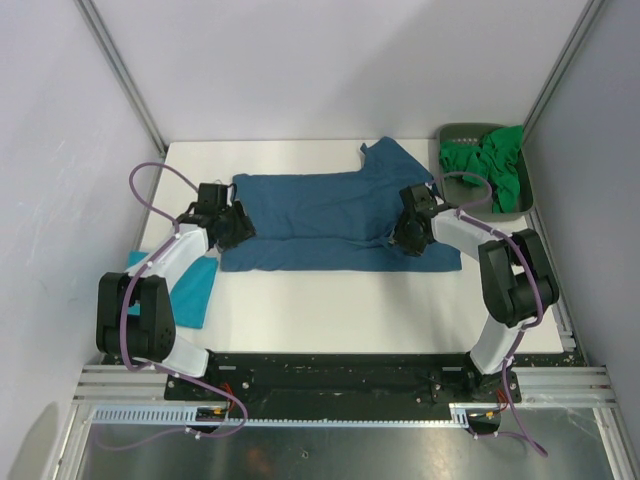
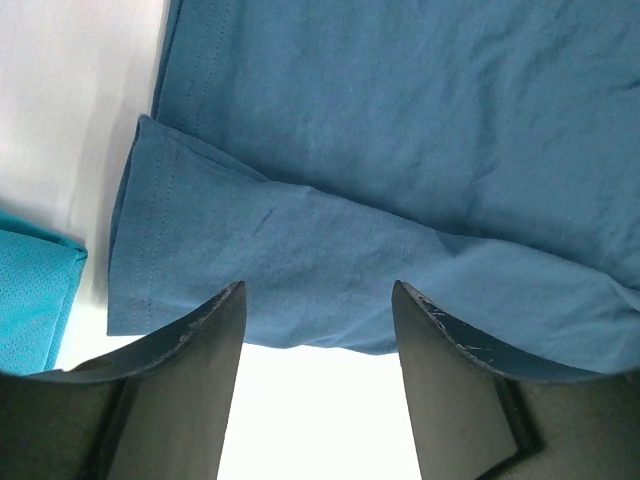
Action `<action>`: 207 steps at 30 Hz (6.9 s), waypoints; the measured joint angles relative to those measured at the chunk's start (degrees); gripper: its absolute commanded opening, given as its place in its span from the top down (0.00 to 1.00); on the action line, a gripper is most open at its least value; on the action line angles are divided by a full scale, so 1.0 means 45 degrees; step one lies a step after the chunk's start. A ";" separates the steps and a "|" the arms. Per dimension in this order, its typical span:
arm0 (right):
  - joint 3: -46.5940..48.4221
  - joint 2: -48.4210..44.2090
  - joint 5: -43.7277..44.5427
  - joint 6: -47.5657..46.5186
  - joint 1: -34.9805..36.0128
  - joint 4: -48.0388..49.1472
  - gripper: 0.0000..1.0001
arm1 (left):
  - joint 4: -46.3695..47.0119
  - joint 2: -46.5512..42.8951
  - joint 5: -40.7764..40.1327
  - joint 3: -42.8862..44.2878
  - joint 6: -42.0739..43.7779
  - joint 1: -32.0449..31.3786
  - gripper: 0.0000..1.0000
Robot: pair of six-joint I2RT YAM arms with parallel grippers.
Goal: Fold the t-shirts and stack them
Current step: Fold the flattened tshirt in 1/3 of the way
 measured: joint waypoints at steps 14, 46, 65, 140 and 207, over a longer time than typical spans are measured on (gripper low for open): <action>-0.0024 0.0199 0.0151 0.0194 0.0199 0.0233 0.90 | 0.0058 0.0000 0.0146 -0.0019 0.0000 0.0000 0.35; 0.7757 0.5270 0.1919 -0.3492 0.1345 -0.1685 0.47 | 0.0058 0.0000 0.0228 -0.0068 0.0097 0.0000 0.36; 0.7106 0.3293 0.2220 -0.4119 0.1360 -0.1345 0.57 | 0.0063 0.0000 0.0238 -0.0073 0.0097 0.0000 0.36; -0.4381 -0.4760 -0.0724 -0.1700 -0.5537 0.0369 0.44 | 0.0058 -0.3249 -0.1797 -0.3648 -0.2696 0.0986 0.55; -0.3944 -0.2764 -0.0563 -0.1821 -0.5498 0.1137 1.00 | 0.1345 -0.1647 -0.1273 -0.4085 -0.3483 0.1962 0.52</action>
